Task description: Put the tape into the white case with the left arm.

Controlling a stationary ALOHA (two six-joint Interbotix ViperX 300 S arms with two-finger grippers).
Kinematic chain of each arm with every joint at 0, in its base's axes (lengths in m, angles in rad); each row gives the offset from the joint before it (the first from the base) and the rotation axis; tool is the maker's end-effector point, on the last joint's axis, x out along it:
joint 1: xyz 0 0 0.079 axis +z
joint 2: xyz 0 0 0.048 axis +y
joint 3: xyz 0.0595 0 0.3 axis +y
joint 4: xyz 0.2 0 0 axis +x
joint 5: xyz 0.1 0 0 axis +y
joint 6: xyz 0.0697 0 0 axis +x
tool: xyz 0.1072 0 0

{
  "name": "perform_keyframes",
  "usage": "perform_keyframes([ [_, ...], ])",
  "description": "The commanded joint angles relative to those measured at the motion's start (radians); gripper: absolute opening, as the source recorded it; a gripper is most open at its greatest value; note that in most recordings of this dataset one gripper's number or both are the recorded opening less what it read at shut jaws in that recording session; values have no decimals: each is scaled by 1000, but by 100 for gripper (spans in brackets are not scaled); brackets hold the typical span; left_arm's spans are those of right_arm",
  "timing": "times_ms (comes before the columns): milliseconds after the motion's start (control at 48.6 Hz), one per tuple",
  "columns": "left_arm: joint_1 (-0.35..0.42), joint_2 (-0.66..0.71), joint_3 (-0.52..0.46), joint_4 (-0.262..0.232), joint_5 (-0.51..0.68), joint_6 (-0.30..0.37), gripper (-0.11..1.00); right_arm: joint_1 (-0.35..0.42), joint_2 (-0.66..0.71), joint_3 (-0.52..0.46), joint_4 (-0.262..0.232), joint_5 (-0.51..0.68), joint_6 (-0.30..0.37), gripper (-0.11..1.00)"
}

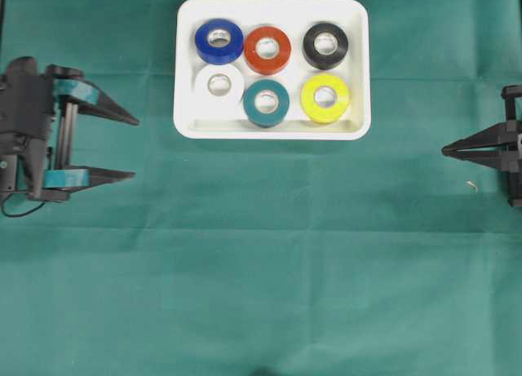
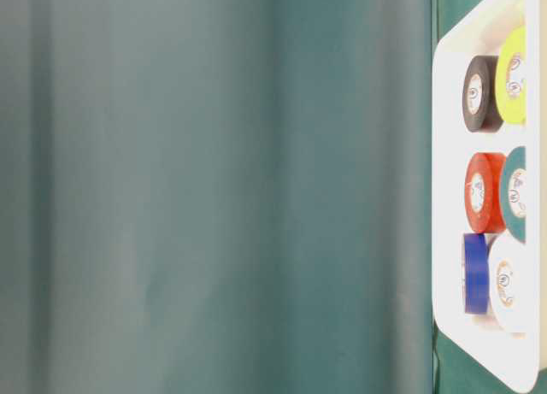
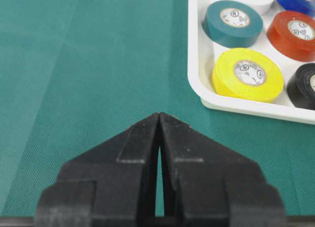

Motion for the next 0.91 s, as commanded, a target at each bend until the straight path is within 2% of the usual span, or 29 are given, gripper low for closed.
perform_keyframes([
  [0,-3,-43,9,-5,-8,0,95,0,8,-11,0,-11,2,-9],
  [886,-5,-365,156,-5,110,2,95,0,8,-11,0,-11,2,-9],
])
